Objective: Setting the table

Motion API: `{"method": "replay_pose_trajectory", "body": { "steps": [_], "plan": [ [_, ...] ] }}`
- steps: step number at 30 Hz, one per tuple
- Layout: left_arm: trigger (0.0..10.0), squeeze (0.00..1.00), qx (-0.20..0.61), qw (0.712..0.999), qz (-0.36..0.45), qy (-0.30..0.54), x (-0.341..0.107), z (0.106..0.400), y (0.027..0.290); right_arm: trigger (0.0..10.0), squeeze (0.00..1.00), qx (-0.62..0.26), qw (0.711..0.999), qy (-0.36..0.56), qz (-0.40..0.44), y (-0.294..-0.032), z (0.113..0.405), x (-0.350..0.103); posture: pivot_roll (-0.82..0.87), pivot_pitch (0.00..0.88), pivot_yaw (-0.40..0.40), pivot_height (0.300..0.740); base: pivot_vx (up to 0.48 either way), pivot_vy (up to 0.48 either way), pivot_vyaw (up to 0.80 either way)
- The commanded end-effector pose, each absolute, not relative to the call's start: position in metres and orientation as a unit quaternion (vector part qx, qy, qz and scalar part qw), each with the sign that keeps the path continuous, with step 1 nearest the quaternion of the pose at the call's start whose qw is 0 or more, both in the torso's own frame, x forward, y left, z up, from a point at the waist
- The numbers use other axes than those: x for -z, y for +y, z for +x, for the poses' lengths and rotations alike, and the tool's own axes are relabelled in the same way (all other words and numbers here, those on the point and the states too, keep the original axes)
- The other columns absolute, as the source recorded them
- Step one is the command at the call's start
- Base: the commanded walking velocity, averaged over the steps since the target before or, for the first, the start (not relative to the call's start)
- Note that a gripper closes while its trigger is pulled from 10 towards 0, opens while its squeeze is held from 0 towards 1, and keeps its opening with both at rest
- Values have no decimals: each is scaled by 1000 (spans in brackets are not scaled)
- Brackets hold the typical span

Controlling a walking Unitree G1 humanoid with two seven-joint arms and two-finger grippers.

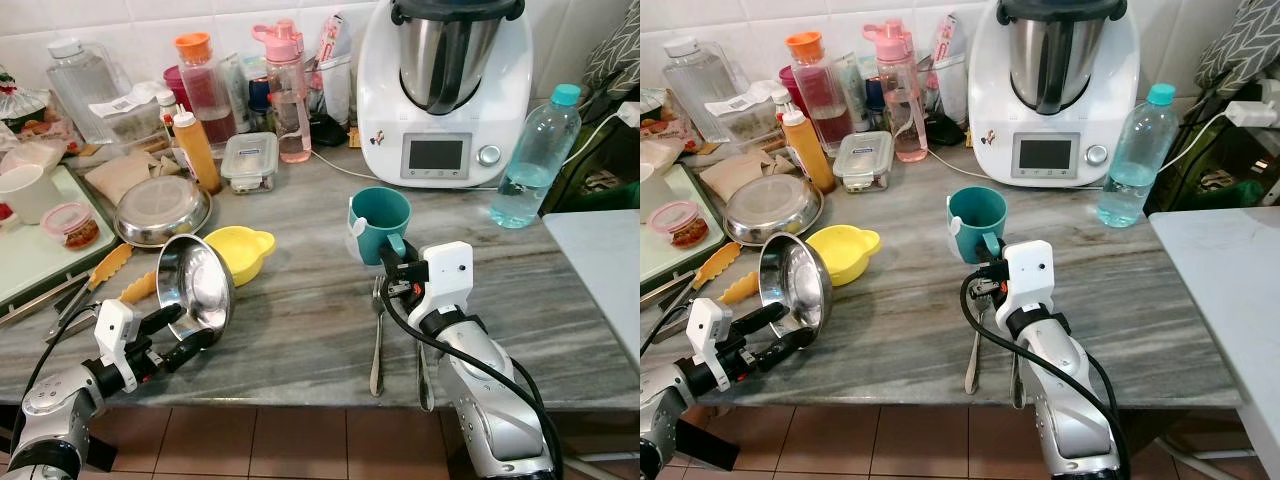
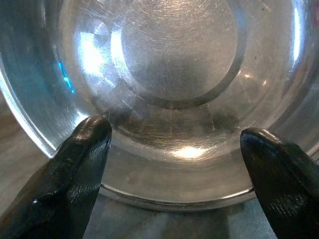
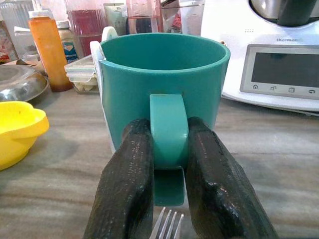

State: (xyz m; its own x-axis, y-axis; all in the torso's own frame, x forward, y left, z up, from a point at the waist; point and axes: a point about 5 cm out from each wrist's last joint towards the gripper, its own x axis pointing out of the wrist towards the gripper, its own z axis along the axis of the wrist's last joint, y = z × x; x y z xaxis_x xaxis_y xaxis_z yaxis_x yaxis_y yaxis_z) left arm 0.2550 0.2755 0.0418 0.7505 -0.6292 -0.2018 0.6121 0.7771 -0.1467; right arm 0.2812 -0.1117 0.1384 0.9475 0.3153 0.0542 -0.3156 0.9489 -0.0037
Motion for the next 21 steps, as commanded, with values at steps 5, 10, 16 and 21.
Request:
{"method": "replay_pose_trajectory", "body": {
  "steps": [5, 10, 16, 21],
  "plan": [
    [10000, 0, 368, 899, -39, 234, -5, 218, 273, 10000, 0, -159, 986, -43, 0, -111, 284, -144, -76, 47, 71, 740, 0, 0, 0],
    [10000, 0, 418, 869, -10, 263, 3, 207, 266, 10000, 0, -152, 987, -45, -3, -114, 286, -143, -67, 42, 68, 740, 0, 0, 0],
    [10000, 0, 445, 856, 2, 263, 4, 202, 263, 10000, 0, -150, 988, -47, -5, -114, 288, -144, -63, 42, 66, 740, 0, 0, 0],
    [10000, 0, 449, 848, 27, 281, 10, 194, 263, 10000, 0, -150, 987, -48, -8, -114, 289, -143, -61, 44, 66, 740, 0, 0, 0]
  ]
}}
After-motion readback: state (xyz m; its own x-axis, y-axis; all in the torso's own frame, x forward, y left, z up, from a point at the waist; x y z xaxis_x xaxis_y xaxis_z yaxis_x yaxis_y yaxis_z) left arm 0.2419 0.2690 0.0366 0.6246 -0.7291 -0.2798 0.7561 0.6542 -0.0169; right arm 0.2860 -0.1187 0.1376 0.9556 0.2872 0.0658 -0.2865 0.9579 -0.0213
